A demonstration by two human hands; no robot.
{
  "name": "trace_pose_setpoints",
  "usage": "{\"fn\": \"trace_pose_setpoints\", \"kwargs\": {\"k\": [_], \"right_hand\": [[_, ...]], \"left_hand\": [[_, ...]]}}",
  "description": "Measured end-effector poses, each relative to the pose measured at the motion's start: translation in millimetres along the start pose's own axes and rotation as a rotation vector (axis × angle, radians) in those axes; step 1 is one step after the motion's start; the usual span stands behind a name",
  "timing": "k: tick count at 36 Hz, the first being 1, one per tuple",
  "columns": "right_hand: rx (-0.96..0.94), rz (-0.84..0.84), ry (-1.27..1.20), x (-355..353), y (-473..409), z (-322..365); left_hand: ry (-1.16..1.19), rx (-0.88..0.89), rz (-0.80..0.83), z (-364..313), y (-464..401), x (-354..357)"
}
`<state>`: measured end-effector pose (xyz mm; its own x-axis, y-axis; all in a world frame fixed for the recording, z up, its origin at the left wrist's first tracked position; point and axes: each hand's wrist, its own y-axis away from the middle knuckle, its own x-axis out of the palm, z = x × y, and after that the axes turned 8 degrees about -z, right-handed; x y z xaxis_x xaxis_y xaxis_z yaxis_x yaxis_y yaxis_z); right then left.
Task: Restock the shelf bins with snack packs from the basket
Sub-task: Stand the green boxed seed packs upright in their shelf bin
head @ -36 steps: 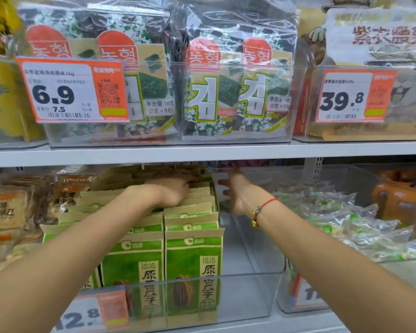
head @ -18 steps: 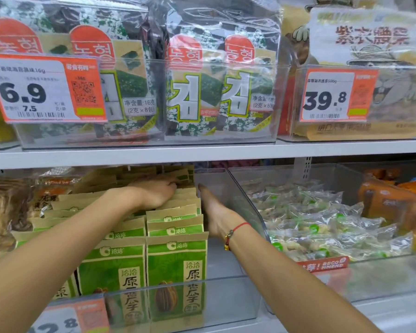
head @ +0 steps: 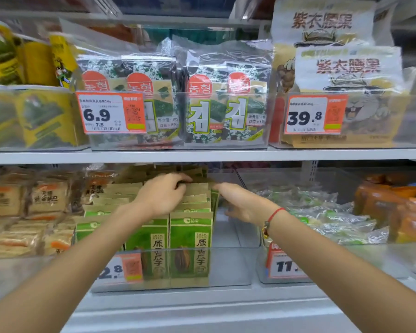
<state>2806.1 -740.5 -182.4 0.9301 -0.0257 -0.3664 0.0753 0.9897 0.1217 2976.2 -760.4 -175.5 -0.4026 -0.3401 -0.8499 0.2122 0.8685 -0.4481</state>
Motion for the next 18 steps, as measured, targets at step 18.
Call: {"fn": "trace_pose_setpoints", "kwargs": {"k": [18], "right_hand": [[-0.589,-0.016,0.856,-31,125,-95]], "left_hand": [[0.109,-0.017,-0.204,-64,159,19]]}}
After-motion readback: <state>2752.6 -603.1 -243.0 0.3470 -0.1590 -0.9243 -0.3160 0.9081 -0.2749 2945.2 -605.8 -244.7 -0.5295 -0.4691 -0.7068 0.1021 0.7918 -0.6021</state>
